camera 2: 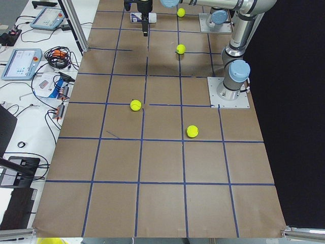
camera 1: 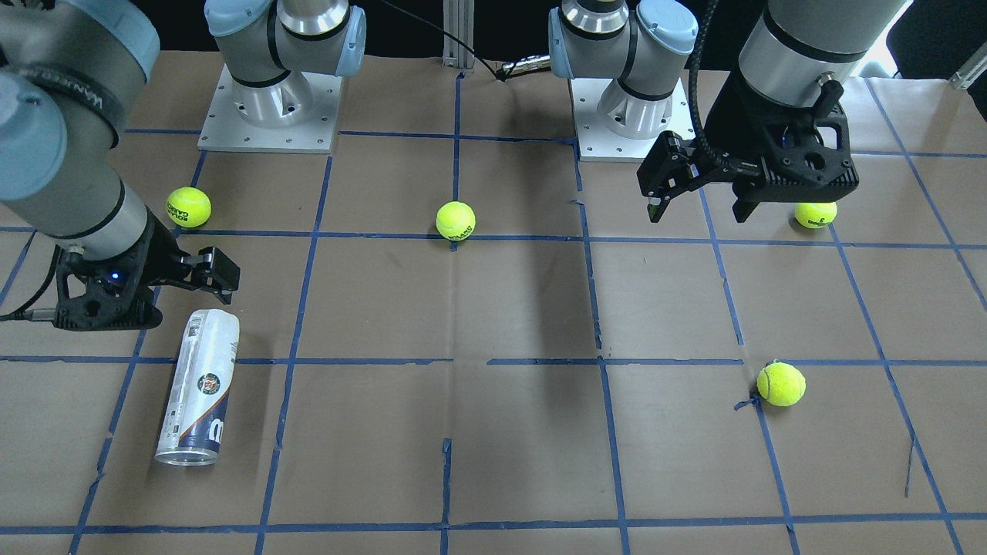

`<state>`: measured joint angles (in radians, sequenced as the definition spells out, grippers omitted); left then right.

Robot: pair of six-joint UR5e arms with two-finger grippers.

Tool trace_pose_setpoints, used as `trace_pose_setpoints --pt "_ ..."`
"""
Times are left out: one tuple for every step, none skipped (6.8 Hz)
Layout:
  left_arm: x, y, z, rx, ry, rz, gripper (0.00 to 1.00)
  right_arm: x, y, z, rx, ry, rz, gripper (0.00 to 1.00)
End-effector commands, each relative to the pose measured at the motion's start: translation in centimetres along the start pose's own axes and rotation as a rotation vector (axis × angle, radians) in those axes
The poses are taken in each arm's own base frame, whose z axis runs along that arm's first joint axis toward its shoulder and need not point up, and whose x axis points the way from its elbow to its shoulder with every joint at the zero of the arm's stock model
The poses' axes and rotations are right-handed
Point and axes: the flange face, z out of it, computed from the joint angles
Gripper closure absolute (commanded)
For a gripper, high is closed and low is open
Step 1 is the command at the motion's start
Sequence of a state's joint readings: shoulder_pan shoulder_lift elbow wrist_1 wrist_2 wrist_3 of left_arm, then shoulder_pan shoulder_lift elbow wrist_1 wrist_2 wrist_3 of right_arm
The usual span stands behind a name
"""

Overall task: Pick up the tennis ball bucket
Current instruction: 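Lower the right gripper onto the lying tennis ball can and grasp it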

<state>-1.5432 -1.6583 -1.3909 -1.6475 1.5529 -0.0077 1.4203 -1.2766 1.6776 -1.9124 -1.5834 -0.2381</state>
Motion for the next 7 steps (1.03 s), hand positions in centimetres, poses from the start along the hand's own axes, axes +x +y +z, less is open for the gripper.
trace_pose_setpoints --pt "0.0 0.0 0.0 0.000 -0.001 0.000 0.00 1.3 -2.1 4.0 0.010 0.006 -0.066 0.00" --pt "0.0 0.0 -0.1 0.001 -0.001 0.000 0.00 1.9 -2.5 5.3 0.000 0.025 -0.058 0.00" --pt "0.0 0.0 0.0 0.000 -0.001 0.000 0.00 2.1 -3.1 6.8 -0.005 0.024 -0.055 0.00" --pt "0.0 0.0 0.0 0.000 -0.003 0.000 0.00 2.1 -3.4 7.6 -0.006 0.022 -0.052 0.00" --pt "0.0 0.0 0.0 0.000 -0.003 0.000 0.00 2.1 -3.7 8.4 -0.016 0.013 -0.042 0.00" --pt "0.0 0.0 0.0 -0.002 -0.003 0.000 0.00 2.2 -4.1 9.6 -0.012 0.013 -0.041 0.00" --pt "0.0 0.0 -0.1 0.001 -0.003 0.000 0.00 2.3 -4.2 10.5 -0.024 0.020 -0.045 0.00"
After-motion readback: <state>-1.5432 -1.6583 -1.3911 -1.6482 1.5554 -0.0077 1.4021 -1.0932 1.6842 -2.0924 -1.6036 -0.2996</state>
